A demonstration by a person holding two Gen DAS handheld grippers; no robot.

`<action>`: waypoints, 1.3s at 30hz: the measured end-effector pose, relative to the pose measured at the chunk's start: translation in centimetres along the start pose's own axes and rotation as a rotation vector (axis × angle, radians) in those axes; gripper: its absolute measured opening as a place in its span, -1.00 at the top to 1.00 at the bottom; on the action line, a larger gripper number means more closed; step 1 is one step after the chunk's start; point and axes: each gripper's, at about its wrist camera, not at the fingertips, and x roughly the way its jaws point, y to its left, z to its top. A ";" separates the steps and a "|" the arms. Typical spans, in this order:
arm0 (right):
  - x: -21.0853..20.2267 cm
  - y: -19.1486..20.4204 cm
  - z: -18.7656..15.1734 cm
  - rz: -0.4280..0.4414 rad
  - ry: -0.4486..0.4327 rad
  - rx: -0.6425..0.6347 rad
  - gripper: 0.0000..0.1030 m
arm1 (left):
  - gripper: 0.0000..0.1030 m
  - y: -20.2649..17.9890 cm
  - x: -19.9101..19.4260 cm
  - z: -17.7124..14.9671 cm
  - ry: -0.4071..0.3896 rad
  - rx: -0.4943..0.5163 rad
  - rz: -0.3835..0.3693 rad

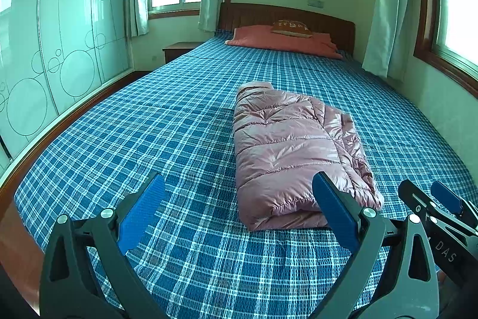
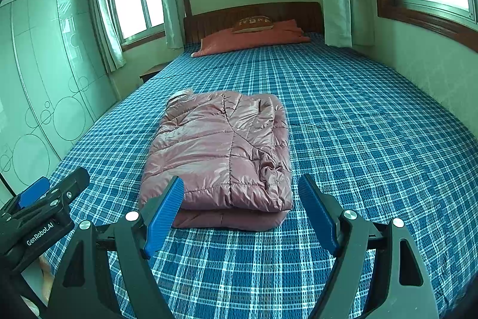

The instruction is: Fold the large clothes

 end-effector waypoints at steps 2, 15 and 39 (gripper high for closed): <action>-0.1 0.0 0.0 0.001 -0.002 -0.001 -0.51 | -0.92 0.0 0.1 0.0 0.001 -0.001 0.002; 0.0 0.3 -0.2 0.004 -0.001 -0.008 -0.51 | -0.92 0.3 0.4 -0.4 0.015 -0.011 -0.001; 0.0 0.4 -0.2 0.004 0.000 -0.009 -0.51 | -0.92 0.4 0.5 -0.2 0.000 -0.004 -0.012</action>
